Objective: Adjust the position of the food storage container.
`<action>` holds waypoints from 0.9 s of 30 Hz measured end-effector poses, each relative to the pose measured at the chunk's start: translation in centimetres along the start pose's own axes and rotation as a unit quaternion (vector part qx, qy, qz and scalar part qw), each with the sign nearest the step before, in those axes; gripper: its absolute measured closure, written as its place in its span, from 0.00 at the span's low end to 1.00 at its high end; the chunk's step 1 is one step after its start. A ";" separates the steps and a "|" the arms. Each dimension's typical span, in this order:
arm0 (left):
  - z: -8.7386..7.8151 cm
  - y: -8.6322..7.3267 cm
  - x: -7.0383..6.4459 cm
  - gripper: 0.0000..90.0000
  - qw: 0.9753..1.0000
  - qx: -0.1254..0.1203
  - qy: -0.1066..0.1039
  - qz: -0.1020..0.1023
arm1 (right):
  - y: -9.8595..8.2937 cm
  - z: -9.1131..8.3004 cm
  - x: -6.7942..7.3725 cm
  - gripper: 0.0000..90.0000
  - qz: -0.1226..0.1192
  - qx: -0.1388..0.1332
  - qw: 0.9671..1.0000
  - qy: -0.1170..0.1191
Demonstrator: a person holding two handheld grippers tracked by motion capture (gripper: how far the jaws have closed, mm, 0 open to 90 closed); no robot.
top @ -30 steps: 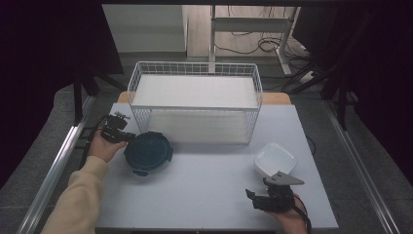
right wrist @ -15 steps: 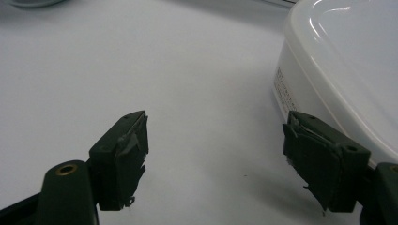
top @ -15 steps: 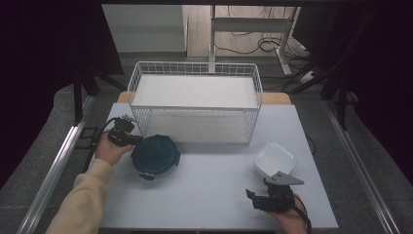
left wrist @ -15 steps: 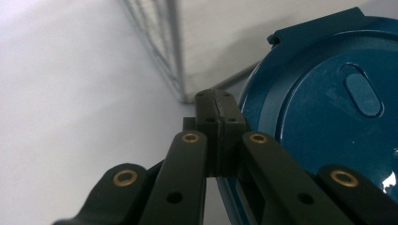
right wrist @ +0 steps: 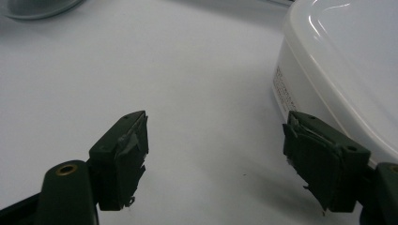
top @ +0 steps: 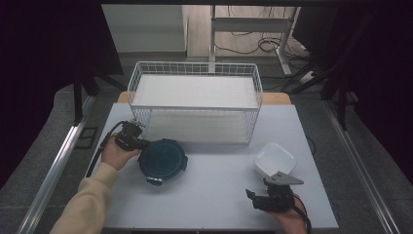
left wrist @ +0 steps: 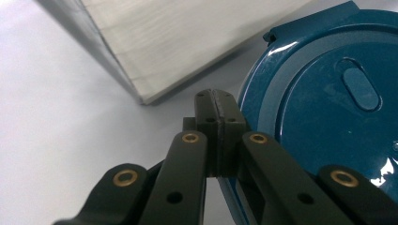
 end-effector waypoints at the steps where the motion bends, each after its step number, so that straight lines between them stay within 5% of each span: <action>1: 0.0 0.0 0.0 1.00 1.000 0.000 0.000 0.000 | 0.0 0.0 0.0 0.25 0.000 0.000 1.000 0.000; 17: 0.0 -0.2 -2.4 1.00 1.000 -0.007 -0.029 0.009 | 0.4 -0.3 0.3 0.24 -0.005 -0.016 1.000 0.008; 27: -0.1 -0.4 -4.3 1.00 0.999 -0.007 -0.029 0.028 | 0.5 -0.3 0.2 0.24 -0.005 -0.020 1.000 0.008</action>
Point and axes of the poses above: each handheld gripper's, and its own axes: z roughly forward along the jaws, y roughly out of its top, x roughly to its left, the point moved 7 cm from there along z, roughly forward along the jaws, and after that the axes turned 2 degrees about y, right-handed, at the moved point
